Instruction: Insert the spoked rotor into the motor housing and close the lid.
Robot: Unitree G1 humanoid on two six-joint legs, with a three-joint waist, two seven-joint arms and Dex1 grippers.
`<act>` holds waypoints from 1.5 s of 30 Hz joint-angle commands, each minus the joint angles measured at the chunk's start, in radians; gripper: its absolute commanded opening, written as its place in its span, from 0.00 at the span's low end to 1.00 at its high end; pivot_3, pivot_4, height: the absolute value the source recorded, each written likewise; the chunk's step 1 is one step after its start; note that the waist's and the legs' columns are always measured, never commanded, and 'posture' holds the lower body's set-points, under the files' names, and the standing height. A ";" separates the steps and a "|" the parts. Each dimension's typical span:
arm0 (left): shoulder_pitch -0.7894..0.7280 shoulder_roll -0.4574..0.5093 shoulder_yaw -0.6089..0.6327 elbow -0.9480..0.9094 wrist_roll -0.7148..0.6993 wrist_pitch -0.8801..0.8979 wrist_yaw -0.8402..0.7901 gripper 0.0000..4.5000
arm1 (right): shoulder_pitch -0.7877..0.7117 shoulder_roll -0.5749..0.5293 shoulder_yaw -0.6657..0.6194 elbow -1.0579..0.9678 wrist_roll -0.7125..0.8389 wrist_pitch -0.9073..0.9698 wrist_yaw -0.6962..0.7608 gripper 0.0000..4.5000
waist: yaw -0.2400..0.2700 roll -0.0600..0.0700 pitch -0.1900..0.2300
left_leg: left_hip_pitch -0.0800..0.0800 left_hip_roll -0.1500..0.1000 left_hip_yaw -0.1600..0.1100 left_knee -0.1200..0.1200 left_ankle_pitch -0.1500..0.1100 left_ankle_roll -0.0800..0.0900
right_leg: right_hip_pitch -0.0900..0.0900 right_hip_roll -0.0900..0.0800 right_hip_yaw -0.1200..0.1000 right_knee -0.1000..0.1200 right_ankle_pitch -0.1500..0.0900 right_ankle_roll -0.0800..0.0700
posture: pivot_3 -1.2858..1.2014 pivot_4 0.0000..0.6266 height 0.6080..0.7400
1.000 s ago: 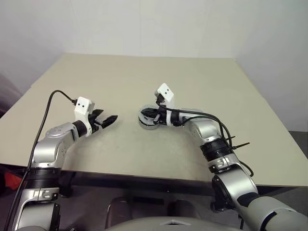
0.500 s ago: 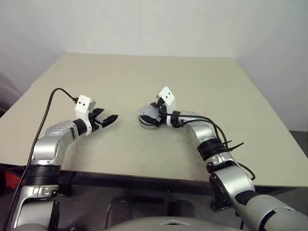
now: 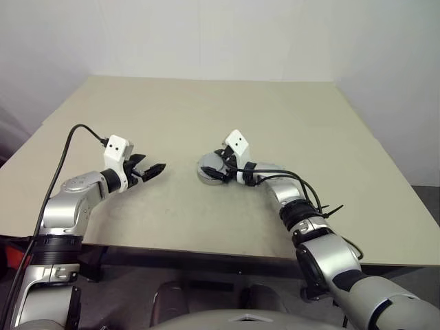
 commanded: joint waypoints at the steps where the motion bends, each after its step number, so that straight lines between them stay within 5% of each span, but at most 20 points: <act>1: -0.019 0.015 0.019 -0.023 -0.006 -0.005 -0.004 1.00 | -0.019 -0.012 -0.018 0.014 -0.005 -0.009 -0.001 0.69 | 0.000 0.000 0.000 | 0.000 0.000 0.000 0.000 0.000 0.000 | 0.000 0.000 0.000 0.000 0.000 0.000 | 0.52 0.00 1.00; 31: 0.020 0.003 0.033 -0.077 -0.026 0.017 0.028 1.00 | -0.015 -0.061 0.060 0.177 -0.110 0.108 0.072 0.69 | -0.006 0.002 -0.001 | 0.010 -0.001 -0.001 -0.002 -0.001 0.002 | 0.013 0.000 -0.001 -0.007 -0.004 0.007 | 0.52 0.00 1.00; 45: 0.028 -0.014 0.031 -0.090 -0.030 0.025 0.034 1.00 | 0.030 -0.103 0.054 0.027 -0.063 0.330 0.210 0.69 | 0.002 0.002 -0.017 | 0.015 -0.004 0.001 -0.024 -0.001 0.002 | 0.024 -0.002 -0.003 -0.027 -0.003 0.005 | 0.52 0.00 1.00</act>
